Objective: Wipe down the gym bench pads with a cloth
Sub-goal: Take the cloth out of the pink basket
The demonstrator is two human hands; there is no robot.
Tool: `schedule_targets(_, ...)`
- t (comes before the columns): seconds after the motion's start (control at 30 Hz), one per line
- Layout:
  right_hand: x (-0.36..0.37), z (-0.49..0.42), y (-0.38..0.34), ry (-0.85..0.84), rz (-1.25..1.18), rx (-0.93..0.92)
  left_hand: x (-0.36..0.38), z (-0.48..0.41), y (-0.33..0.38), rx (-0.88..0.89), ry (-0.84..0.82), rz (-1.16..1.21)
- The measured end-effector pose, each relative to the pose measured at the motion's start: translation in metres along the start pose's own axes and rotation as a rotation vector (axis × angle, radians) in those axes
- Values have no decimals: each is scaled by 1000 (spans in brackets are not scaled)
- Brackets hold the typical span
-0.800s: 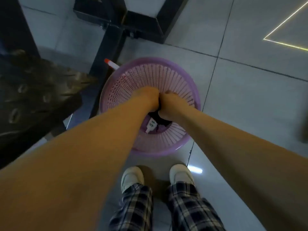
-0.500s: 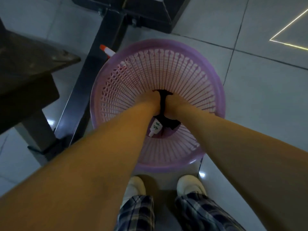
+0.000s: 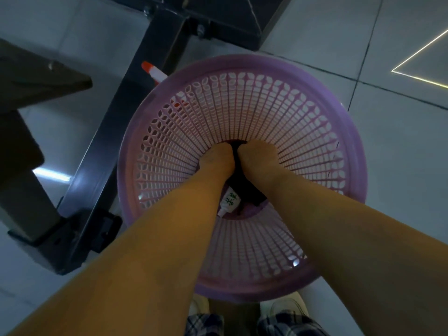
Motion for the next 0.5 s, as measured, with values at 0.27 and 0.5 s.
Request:
schedule_targets(0.27,-33,36,5,8,-142,-48,-30,30,17,36,-41,278)
schedule_targets(0.5,-79,108,29,-106,-473,11,-104,119,43,24,84,350)
Point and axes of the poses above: each hand's wrist, its own z-axis away from the middle knuckle, its own x-axis out of the palm, y = z × x, the point moved 6 cm from there along -z, towards the middle knuckle, and after that the axes turned 3 degrees about z, right-handed, at the moved point
